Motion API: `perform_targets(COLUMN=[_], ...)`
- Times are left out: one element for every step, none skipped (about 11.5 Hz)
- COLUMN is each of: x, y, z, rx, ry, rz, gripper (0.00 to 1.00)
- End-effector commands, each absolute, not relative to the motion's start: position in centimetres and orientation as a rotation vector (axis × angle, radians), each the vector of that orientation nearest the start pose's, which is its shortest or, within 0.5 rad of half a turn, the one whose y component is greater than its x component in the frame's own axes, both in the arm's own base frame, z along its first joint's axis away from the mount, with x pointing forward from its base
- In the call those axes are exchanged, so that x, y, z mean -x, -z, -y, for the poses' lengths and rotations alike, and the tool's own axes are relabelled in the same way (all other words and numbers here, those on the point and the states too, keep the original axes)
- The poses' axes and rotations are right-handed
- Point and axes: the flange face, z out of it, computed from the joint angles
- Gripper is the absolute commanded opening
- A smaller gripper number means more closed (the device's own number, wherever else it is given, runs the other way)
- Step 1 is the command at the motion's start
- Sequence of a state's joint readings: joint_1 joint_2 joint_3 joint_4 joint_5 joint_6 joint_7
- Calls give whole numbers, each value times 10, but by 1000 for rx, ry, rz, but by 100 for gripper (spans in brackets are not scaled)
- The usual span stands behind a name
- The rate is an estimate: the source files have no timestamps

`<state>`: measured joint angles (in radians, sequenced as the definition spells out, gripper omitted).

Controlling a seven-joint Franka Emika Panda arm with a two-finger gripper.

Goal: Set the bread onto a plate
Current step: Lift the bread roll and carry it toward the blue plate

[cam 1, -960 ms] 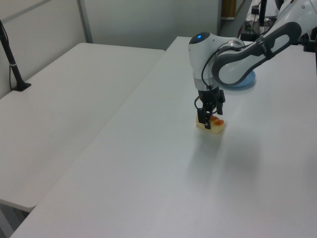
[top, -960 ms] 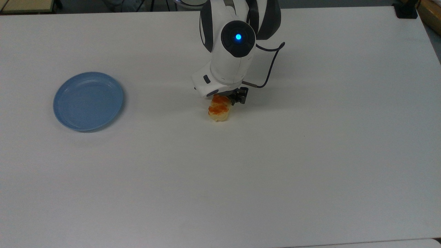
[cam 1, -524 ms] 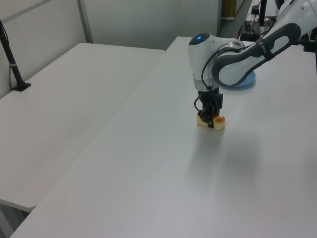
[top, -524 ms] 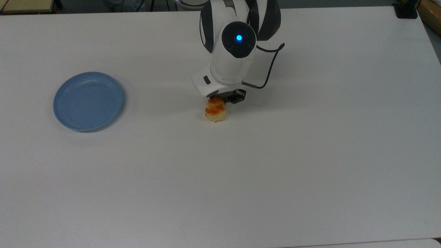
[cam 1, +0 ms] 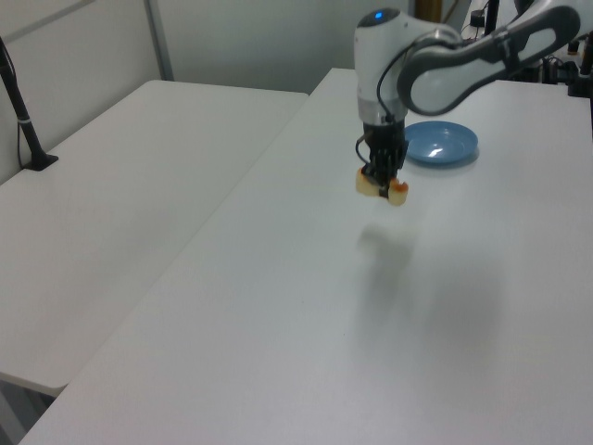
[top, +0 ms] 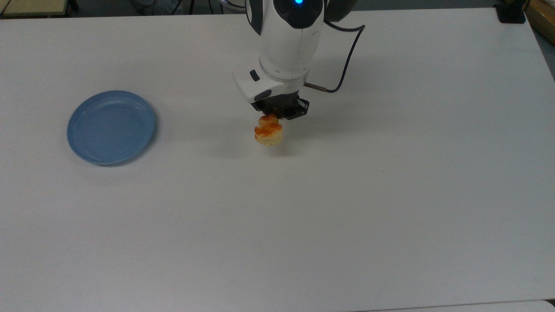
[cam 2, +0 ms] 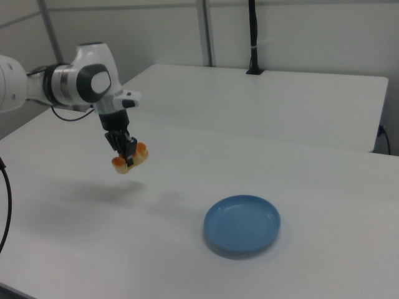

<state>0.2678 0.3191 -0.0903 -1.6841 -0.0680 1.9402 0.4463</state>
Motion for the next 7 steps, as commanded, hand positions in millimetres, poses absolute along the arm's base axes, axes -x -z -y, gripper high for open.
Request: perform_targets(x=[-628, -628, -631, -630, -626, -622, -619], y=[-476, -489, -501, -507, -508, -506, -497], z=[-39, -11, 22, 58, 96, 128, 160], rx=[3241, 3245, 3248, 3252, 3261, 3270, 3266], ry=[-96, -89, -57, -44, -49, -58, -72], rz=[-345, -370, -407, -429, -425, -419, -443], gripper=[10, 12, 12, 12, 12, 12, 13])
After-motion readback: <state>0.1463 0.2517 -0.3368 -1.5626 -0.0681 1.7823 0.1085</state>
